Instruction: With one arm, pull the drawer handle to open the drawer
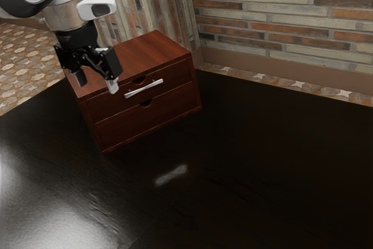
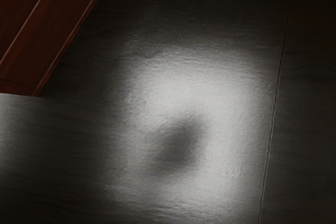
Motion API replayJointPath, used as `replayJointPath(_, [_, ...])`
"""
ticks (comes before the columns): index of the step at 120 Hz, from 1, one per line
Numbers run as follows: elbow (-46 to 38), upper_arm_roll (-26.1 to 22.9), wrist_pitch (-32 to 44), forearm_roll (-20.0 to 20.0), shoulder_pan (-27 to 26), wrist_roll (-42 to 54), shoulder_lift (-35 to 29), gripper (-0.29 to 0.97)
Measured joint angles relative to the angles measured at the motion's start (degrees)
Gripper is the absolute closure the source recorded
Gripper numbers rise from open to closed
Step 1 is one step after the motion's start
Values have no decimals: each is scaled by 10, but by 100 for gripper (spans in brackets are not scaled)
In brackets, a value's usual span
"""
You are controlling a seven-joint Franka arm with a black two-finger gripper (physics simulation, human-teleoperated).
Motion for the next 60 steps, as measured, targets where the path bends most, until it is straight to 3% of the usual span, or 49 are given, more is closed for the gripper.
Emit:
replayJointPath(33, [5,1,1,-3,-15,-23,-3,0])
replayJointPath(60, [115,-12,-43,-8,3,-36,-26,0])
